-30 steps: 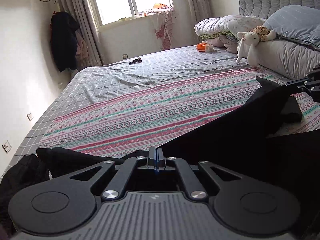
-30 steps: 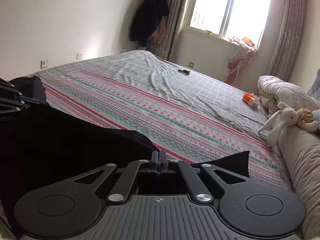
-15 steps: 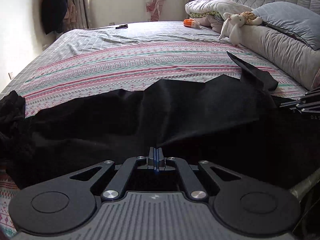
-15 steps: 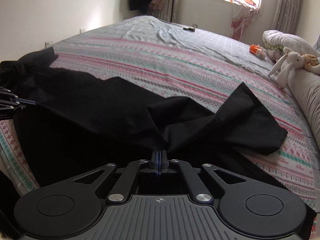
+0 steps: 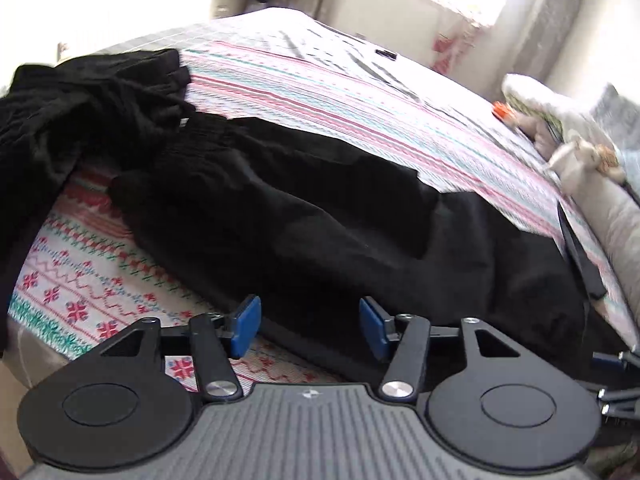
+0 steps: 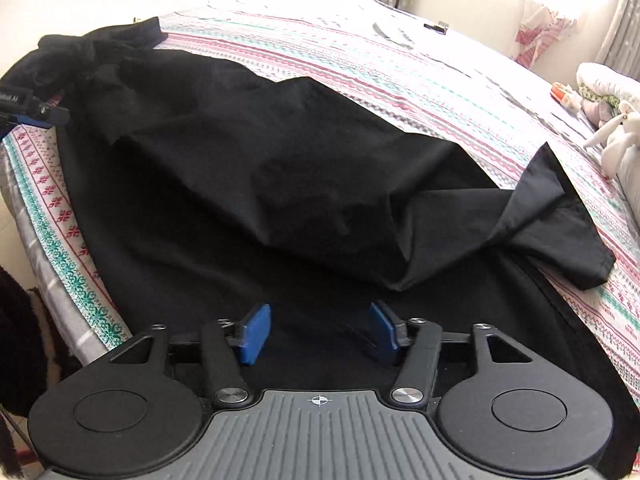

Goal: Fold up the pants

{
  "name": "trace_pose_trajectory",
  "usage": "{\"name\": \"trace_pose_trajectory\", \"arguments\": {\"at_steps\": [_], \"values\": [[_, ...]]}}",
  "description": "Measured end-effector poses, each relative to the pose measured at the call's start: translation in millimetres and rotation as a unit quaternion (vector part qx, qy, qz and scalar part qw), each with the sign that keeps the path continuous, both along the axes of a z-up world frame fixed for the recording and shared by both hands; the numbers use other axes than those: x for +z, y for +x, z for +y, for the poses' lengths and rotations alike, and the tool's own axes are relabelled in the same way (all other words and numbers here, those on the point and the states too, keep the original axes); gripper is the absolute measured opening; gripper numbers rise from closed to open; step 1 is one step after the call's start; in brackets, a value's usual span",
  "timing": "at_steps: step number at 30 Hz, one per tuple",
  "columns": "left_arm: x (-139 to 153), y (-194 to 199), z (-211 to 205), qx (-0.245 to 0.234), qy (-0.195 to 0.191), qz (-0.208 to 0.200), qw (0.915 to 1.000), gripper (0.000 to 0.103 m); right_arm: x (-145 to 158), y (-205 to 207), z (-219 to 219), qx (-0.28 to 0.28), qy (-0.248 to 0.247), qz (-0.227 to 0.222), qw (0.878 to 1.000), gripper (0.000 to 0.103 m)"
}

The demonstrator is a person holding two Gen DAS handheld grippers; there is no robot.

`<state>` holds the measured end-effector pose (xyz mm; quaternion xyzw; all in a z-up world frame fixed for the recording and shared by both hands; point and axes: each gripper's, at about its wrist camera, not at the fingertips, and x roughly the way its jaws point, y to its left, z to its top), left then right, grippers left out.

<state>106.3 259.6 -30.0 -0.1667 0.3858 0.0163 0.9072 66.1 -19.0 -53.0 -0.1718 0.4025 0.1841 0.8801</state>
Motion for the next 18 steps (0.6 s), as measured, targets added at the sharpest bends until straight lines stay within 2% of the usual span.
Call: {"name": "trace_pose_trajectory", "arguments": {"at_steps": [3, 6, 12, 16, 18], "values": [[-1.7, 1.4, 24.0, 0.067, -0.040, -0.005, 0.9969, 0.089, -5.2, -1.6, 13.8, 0.020, -0.012, -0.017, 1.000, 0.058], [-4.0, 5.0, 39.7, 0.110, -0.069, -0.013, 0.9915, 0.090, -10.4, -3.2, 27.9, 0.036, -0.023, -0.041, 0.998, 0.068], [-11.9, 5.8, 54.9, 0.139, -0.103, -0.039, 0.9842, 0.090, -17.8, 4.5, 54.4, 0.058, -0.042, -0.080, 0.994, 0.078], [-22.7, 16.1, 61.4, 0.162, -0.140, -0.036, 0.9761, 0.089, -19.2, 13.1, 63.2, 0.052, -0.032, -0.082, 0.995, 0.079], [-29.5, 22.1, 64.9, 0.173, -0.164, -0.035, 0.9706, 0.084, -21.1, 18.9, 65.8, 0.044, -0.020, -0.080, 0.996, 0.079]]}}
